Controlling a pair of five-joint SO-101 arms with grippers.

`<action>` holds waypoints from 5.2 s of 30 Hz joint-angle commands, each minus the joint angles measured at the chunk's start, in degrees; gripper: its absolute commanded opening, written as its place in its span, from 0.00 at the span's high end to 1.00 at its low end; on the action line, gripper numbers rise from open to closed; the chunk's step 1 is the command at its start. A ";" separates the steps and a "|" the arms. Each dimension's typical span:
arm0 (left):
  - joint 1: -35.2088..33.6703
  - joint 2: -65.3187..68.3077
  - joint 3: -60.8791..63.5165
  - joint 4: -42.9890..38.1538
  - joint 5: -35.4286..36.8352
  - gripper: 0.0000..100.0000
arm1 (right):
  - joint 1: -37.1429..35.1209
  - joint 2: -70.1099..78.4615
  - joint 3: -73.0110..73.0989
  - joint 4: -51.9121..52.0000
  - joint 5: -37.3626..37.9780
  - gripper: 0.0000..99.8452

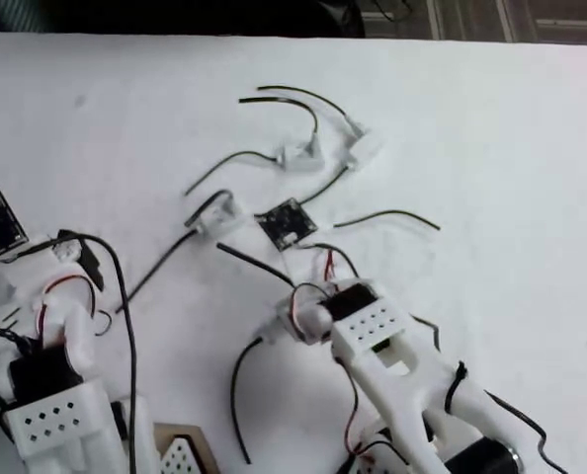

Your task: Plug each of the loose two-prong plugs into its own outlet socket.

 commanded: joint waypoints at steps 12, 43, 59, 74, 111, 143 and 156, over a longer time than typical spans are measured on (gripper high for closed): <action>-0.57 -0.57 -0.18 -1.41 0.26 0.92 | -3.30 -5.14 -0.70 4.53 0.97 0.84; -0.57 -0.57 -0.09 -1.32 0.18 0.92 | -0.84 -18.95 7.74 2.07 8.53 0.98; -0.48 -0.57 1.05 -2.55 0.18 0.92 | 5.93 -18.86 -11.16 -5.32 8.35 0.98; -0.57 -0.57 1.05 -2.55 0.18 0.92 | 15.78 24.75 -56.44 -5.14 10.64 0.98; 3.38 -0.75 -5.71 9.67 -8.97 0.98 | 16.22 -15.43 -38.15 44.09 10.20 0.98; 17.27 -30.20 24.09 14.59 -34.73 0.98 | 19.56 -78.99 27.52 27.82 -0.26 0.98; 17.71 -30.11 31.82 8.79 -38.33 0.98 | 15.08 -80.66 34.11 25.98 -0.62 0.98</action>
